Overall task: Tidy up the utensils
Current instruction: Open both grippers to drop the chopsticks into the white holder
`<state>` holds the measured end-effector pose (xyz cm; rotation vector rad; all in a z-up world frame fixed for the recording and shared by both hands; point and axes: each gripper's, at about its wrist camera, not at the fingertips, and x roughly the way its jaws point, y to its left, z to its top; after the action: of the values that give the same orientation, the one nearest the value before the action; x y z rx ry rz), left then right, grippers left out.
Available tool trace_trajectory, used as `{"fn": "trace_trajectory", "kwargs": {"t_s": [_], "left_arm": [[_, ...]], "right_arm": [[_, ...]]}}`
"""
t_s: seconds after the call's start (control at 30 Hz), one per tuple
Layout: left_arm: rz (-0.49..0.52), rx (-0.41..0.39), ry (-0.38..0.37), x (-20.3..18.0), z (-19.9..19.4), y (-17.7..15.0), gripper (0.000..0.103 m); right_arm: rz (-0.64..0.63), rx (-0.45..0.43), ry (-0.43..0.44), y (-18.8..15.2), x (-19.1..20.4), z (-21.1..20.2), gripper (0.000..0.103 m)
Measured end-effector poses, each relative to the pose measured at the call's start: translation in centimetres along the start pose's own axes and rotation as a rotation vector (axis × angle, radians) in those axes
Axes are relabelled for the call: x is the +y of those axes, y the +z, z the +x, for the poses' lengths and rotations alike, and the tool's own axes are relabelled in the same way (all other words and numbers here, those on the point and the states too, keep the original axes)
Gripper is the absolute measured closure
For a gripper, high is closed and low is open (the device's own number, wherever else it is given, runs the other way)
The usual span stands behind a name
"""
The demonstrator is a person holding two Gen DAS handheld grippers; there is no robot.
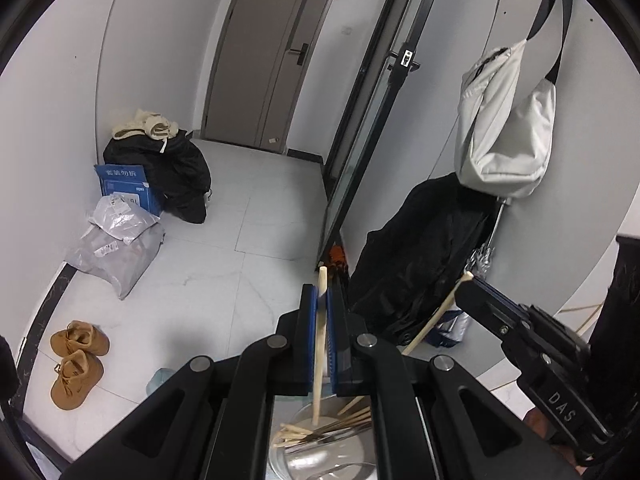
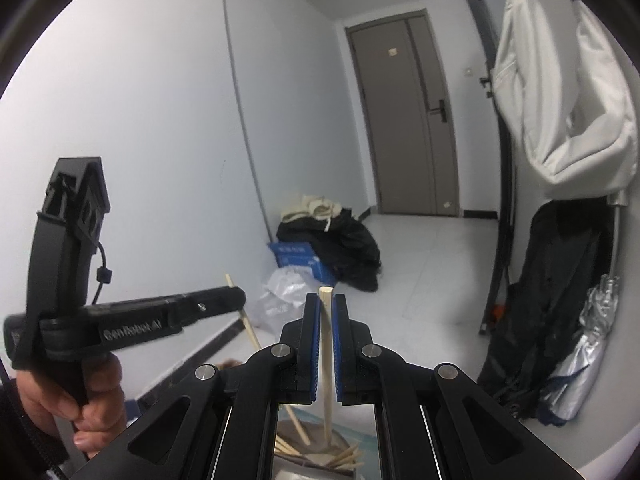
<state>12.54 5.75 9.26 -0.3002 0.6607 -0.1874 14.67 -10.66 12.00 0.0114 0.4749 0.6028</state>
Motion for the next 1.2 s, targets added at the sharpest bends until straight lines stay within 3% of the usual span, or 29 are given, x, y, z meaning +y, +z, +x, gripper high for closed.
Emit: {"fn": "trace_trajectory", "kwargs": {"t_s": [0.43, 0.87, 1.2], "left_arm": [[-0.019, 0.028, -0.051, 1.1, 0.4, -1.8, 0.102], [-0.070, 0.194, -0.088, 1.6, 2.0, -4.2, 0.099], [-0.039, 0.130, -0.027, 0.3, -1.2, -5.5, 0.064]], "right_arm": [[-0.135, 0.098, 0.039, -3.3, 1.6, 2.1, 0.098], [-0.012, 0.180, 0.039, -6.4, -0.2, 2.0, 0.095], [0.097, 0.115, 0.005, -7.4, -1.8, -2.2, 0.091]]}}
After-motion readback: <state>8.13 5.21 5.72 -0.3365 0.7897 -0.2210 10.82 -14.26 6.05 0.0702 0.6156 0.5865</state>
